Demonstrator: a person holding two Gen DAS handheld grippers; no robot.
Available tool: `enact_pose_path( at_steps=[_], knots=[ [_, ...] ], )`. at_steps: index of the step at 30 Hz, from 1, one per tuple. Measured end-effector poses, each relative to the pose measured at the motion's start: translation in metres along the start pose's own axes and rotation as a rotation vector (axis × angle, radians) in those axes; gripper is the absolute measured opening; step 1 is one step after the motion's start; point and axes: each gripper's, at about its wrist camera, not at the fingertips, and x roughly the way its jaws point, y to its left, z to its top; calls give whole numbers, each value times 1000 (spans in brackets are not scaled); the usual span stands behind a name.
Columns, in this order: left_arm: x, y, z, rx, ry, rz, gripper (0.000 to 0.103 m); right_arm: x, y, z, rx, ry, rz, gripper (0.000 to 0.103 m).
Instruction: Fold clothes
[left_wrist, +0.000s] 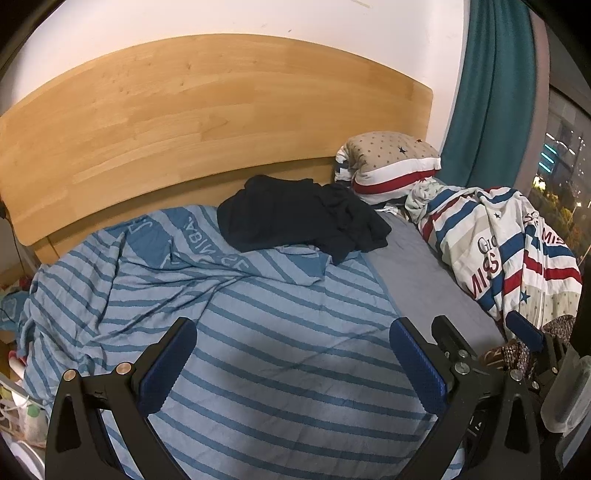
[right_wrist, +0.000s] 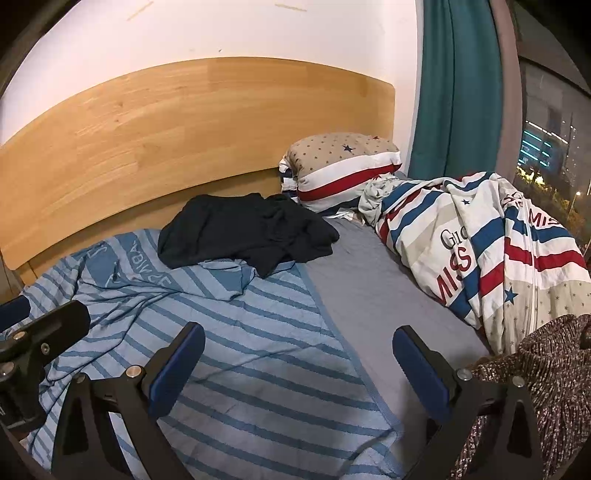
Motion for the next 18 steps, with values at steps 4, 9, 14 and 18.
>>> enact_pose_path(
  at_steps=[4, 9, 14, 18],
  knots=[
    [-1, -1, 1, 6, -1, 11, 103, -1, 1, 0, 5, 3, 4, 103],
    [-1, -2, 1, 6, 1, 14, 103, -2, 1, 1, 15, 3, 7, 103],
    [-1, -3, 1, 5, 3, 18, 103, 0, -2, -1, 19, 7, 2, 103],
    [-1, -2, 1, -6, 2, 31, 103, 2, -4, -1, 21, 12, 1, 103]
  ],
)
